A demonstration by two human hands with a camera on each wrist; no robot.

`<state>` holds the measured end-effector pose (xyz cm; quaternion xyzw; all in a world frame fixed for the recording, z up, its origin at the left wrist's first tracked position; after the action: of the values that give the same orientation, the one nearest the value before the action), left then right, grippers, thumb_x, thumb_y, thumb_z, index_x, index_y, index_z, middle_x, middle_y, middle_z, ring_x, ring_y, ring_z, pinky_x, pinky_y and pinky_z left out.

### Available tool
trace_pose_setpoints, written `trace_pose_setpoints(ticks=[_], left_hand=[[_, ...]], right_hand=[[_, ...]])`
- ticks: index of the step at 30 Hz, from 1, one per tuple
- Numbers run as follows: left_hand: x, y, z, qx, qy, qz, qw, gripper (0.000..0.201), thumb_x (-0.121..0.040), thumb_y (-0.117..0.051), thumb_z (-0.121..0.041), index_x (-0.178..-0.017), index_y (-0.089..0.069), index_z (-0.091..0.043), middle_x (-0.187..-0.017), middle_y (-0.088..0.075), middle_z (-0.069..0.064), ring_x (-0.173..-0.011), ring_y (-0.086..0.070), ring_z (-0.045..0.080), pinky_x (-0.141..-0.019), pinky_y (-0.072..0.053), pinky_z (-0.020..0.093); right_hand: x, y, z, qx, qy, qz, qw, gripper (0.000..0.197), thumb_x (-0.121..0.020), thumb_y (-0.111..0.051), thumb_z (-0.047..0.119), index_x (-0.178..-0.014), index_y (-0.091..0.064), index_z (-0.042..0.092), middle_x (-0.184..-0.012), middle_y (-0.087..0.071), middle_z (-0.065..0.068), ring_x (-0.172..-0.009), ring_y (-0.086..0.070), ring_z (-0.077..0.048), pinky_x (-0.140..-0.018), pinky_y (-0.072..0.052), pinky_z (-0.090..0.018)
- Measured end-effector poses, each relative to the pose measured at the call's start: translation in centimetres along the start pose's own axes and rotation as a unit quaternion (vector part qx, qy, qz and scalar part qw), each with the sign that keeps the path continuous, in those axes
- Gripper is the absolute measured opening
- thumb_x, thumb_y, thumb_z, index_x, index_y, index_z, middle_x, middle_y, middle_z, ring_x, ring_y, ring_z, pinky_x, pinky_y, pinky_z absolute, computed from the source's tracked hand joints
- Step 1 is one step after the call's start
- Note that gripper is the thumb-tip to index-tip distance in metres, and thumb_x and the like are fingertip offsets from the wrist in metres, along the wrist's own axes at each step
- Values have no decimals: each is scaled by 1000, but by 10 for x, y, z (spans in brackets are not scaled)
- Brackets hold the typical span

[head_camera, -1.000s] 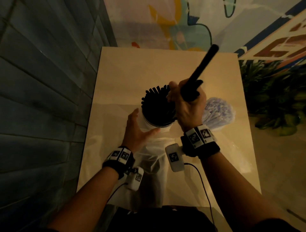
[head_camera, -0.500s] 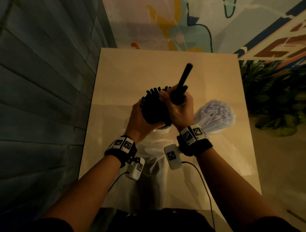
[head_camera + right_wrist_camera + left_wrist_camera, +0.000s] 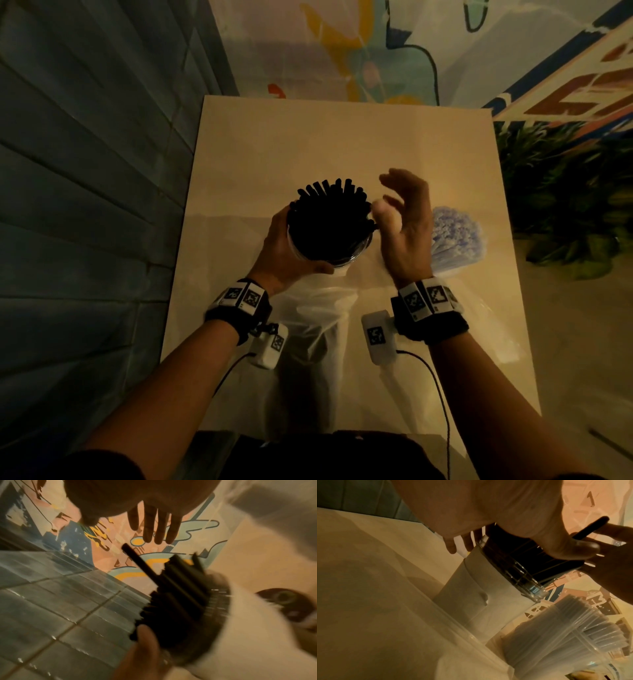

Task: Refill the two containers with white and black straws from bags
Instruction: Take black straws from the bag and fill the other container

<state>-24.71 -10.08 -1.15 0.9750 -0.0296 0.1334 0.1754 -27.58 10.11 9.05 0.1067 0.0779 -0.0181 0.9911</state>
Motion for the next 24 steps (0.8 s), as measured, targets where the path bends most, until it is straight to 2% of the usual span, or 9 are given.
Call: trace_pose_setpoints(ticks=[3, 5, 7, 10, 12, 15, 19, 21, 24], left_hand=[[-2, 3, -3, -16, -26, 7, 1000, 121, -47, -97, -27, -145, -27, -22, -144, -35, -4, -125, -41, 7, -94, -36, 5], [-7, 5, -7, -23, -33, 26, 999, 119, -45, -97, -31, -143, -29, -27, -139, -36, -12, -122, -42, -5, -94, -40, 8], [-13, 6, -15, -30, -39, 49, 998, 116, -42, -96, -42, -137, -30, -33, -138, -39, -12, -126, -41, -7, -103, -43, 19], [-25, 4, -19, -52, -41, 66, 996, 119, -34, -90, -69, -133, -29, -41, -143, -41, 2, -134, -42, 20, -108, -40, 51], [-32, 3, -24, -69, -46, 80, 993, 118, -29, -84, -77, -129, -28, -49, -139, -44, 0, -131, -45, 23, -107, -41, 53], [-36, 2, -42, -87, -42, 88, 991, 105, -31, -82, -71, -122, -36, -45, -123, -46, -19, -122, -46, 15, -107, -41, 41], [-35, 1, -48, -94, -60, 72, 991, 117, -46, -90, -55, -144, -34, -24, -141, -44, -3, -130, -43, 19, -110, -39, 45], [-35, 3, -47, -69, -76, 71, 992, 111, -54, -86, -59, -144, -33, -24, -144, -43, 0, -134, -42, 18, -110, -39, 47], [-38, 6, -51, -38, -74, 68, 994, 96, -61, -78, -69, -138, -36, -30, -141, -47, 0, -132, -46, 18, -109, -41, 48]], right_hand=[[23, -1, -25, 106, 2, 86, 991, 107, -72, -76, 62, -152, -29, 10, -156, -34, -5, -146, -33, -15, -116, -36, -30], [34, -4, -38, 164, -2, 114, 980, 124, -62, -84, 58, -156, -20, 7, -163, -19, -8, -150, -15, -2, -117, -23, -12], [35, -9, -53, 193, -26, 136, 971, 132, -58, -83, 61, -158, -14, 8, -165, -11, -7, -148, -7, 7, -117, -18, -10], [24, -19, -71, 215, -56, 165, 961, 131, -58, -79, 72, -158, -15, 17, -166, -9, -2, -152, -13, -15, -121, -28, -38], [14, -30, -74, 201, -61, 185, 960, 125, -59, -80, 69, -157, -19, 20, -164, -12, -5, -151, -19, -24, -119, -31, -44], [3, -42, -72, 161, -23, 201, 966, 112, -66, -87, 51, -153, -26, 16, -158, -30, -11, -145, -33, -29, -116, -35, -54], [-3, -45, -70, 148, -31, 185, 971, 114, -70, -85, 49, -156, -17, 22, -154, -41, -5, -140, -42, -25, -111, -40, -52], [-4, -44, -62, 132, -28, 172, 976, 114, -73, -84, 44, -157, -8, 31, -148, -47, -7, -133, -51, -27, -105, -47, -52], [-10, -41, -48, 78, -14, 152, 985, 115, -78, -84, 32, -159, -3, 20, -136, -53, -12, -118, -61, -27, -95, -55, -44]])
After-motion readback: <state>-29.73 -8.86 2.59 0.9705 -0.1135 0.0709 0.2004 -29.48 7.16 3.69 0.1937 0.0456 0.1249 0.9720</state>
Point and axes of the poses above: each hand's wrist, its own x-axis away from the middle knuckle, its own y-axis out of the back of the hand, z = x × y, the point moved 6 cm from there along -x, towards the middle knuckle
